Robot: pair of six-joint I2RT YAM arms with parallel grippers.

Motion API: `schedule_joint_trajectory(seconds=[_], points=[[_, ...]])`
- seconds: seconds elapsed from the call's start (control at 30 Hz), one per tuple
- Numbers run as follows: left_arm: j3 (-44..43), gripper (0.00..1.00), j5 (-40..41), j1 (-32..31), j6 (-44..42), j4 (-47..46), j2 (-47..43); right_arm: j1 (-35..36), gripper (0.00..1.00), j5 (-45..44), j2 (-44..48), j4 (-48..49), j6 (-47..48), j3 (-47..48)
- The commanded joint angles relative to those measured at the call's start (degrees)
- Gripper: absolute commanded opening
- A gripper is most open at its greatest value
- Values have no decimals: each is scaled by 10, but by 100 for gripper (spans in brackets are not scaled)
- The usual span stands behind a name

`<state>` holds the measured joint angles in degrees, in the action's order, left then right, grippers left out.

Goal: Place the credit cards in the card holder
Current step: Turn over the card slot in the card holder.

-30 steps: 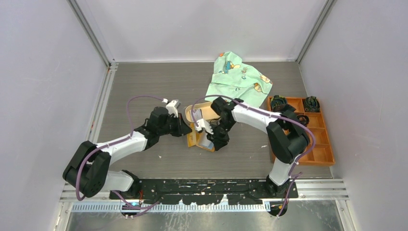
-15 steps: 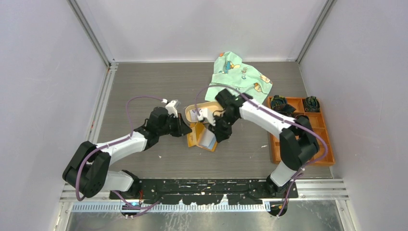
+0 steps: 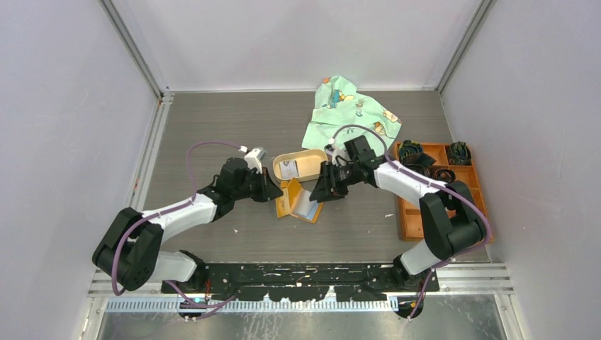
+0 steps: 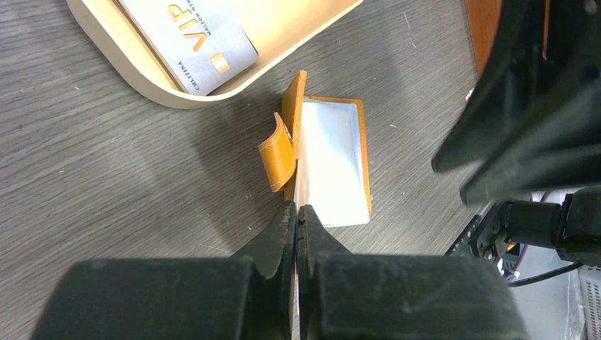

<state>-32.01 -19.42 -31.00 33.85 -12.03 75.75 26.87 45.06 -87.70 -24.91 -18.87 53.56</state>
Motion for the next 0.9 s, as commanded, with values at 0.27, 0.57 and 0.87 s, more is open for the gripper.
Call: schedule_joint_trajectory(seconds=[0.27,0.57,0.87], points=[[-35,0,-26,2,-26,12,10,-28,58,-54,19,331,-402,-166],[-30,0,-26,3,-17,1,12,-8,61,-80,-7,331,-426,-171],[-28,0,-26,2,-20,4,6,18,63,-82,-41,315,-445,-160]])
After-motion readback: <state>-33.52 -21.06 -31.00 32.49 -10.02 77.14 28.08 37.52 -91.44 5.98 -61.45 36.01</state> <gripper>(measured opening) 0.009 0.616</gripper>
